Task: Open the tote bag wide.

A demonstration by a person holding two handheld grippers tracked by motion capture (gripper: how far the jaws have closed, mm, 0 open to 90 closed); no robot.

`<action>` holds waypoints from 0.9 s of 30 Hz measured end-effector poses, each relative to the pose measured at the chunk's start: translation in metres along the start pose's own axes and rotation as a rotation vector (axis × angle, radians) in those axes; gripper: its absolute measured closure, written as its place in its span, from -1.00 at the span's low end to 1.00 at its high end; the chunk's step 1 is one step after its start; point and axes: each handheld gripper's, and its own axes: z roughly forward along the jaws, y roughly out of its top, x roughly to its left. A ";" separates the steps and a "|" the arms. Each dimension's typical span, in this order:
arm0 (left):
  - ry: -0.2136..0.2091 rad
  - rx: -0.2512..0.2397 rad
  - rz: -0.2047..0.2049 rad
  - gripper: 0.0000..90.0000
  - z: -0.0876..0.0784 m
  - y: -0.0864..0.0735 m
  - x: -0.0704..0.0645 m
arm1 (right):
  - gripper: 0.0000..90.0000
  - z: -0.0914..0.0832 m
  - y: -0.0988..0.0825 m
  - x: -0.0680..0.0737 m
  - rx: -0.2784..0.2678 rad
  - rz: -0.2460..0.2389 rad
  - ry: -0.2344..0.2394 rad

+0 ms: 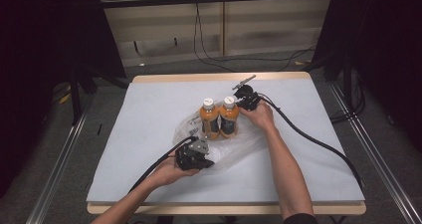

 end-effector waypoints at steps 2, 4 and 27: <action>-0.002 -0.010 0.002 1.00 0.000 -0.001 0.001 | 1.00 0.001 0.002 0.000 0.003 -0.004 -0.020; -0.007 -0.004 -0.006 1.00 0.000 -0.001 0.002 | 1.00 0.002 0.003 0.000 0.013 -0.008 -0.027; 0.011 -0.091 -0.154 1.00 -0.011 -0.017 0.028 | 1.00 -0.006 0.004 0.006 -0.010 -0.028 0.031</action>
